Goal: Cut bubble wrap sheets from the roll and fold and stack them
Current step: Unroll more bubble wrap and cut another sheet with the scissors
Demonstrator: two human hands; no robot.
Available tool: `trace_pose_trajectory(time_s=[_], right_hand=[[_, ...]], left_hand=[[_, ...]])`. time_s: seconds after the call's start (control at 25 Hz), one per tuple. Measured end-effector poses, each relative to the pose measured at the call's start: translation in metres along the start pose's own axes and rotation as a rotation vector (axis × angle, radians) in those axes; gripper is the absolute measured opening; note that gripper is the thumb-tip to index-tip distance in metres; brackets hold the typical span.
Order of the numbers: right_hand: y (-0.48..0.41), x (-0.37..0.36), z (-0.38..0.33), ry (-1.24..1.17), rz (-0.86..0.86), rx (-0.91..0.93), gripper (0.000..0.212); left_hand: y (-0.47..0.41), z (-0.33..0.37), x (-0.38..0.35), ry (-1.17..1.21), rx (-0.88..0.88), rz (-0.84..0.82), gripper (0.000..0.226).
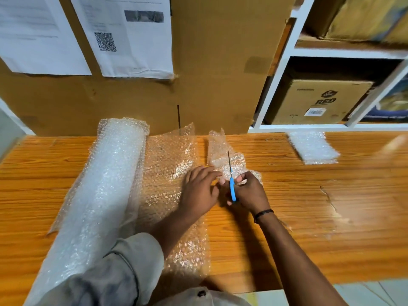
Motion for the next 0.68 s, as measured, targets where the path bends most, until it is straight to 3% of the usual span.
trace_pose_trajectory(time_s=[0.16,0.36,0.52,0.68], right_hand=[[0.01,0.007,0.018,-0.074,-0.08,-0.007,0.05],[0.025,0.032,0.027,-0.126,-0.045,-0.015,0.038],[0.029,0.084,0.039,0.156,0.223,0.111,0.029],[0.036,0.11,0.046,0.512,0.273,0.097,0.016]], left_hand=[[0.011,0.011,-0.025,-0.082,0.022,-0.223,0.068],[0.004,0.0,-0.037,-0.211,0.024,-0.271,0.057],[0.005,-0.002,-0.04,-0.176,0.036,-0.241,0.055],[0.004,0.004,-0.036,-0.158,0.065,-0.223,0.058]])
Point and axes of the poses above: each hand's wrist, its own y-axis away from the middle knuckle, its own x-axis out of the back of the hand, z = x × y, the point moved 6 cm from there along -y, towards the middle knuckle, and after that the axes turned 6 degrees about x, right-handed, at the moved point
